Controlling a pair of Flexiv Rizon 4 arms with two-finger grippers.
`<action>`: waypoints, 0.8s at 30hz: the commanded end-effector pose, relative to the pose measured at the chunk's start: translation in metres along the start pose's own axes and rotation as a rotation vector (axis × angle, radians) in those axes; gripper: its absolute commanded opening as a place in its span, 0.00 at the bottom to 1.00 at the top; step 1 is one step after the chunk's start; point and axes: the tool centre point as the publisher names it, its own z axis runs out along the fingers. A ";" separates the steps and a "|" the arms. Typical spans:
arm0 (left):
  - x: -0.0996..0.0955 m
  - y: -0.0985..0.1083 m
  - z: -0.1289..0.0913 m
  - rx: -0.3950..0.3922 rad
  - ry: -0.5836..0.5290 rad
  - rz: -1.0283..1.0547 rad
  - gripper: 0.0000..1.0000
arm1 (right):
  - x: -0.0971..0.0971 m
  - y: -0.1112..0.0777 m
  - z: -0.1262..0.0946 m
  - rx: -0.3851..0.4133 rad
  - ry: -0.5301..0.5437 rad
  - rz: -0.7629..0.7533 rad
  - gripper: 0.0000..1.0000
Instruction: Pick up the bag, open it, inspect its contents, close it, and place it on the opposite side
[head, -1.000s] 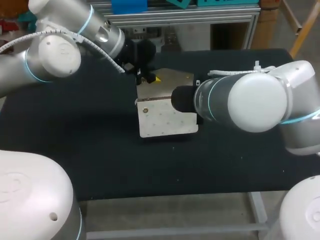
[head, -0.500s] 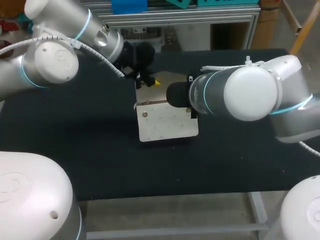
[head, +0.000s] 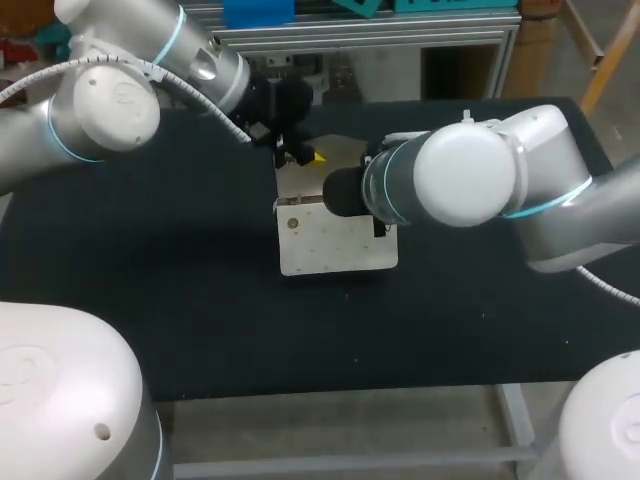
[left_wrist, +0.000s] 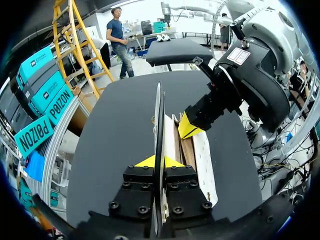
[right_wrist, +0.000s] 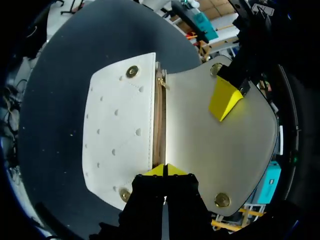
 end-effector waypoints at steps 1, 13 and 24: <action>0.001 -0.002 -0.005 0.006 -0.015 -0.002 0.00 | 0.006 0.005 0.010 0.006 0.011 -0.004 0.00; 0.004 -0.004 -0.009 0.014 -0.025 0.000 0.00 | 0.016 0.000 0.005 0.016 0.013 -0.004 0.00; 0.013 -0.005 -0.005 -0.006 -0.009 0.021 0.00 | -0.009 -0.002 0.007 0.019 -0.046 0.004 0.00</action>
